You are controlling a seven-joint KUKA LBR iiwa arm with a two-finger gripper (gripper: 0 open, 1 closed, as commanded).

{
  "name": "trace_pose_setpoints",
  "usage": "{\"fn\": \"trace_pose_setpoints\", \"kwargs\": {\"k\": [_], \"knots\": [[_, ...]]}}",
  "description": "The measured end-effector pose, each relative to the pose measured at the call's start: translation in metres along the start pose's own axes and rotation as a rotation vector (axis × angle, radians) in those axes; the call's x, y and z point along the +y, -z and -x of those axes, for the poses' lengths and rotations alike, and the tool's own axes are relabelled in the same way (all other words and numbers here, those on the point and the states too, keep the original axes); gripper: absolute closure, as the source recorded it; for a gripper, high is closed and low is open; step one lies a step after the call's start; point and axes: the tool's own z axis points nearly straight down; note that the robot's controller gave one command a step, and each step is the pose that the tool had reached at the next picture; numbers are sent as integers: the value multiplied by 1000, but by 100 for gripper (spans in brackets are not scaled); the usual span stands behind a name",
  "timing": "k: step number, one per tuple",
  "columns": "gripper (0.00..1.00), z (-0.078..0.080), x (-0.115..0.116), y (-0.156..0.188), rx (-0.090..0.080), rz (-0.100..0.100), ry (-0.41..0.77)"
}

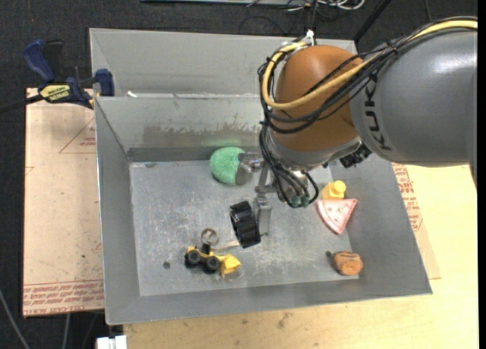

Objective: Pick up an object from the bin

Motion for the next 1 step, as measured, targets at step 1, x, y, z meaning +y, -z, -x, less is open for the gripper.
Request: {"fn": "trace_pose_setpoints", "kwargs": {"k": [1], "knots": [[0,2,0,4,-8,1,-2]]}}
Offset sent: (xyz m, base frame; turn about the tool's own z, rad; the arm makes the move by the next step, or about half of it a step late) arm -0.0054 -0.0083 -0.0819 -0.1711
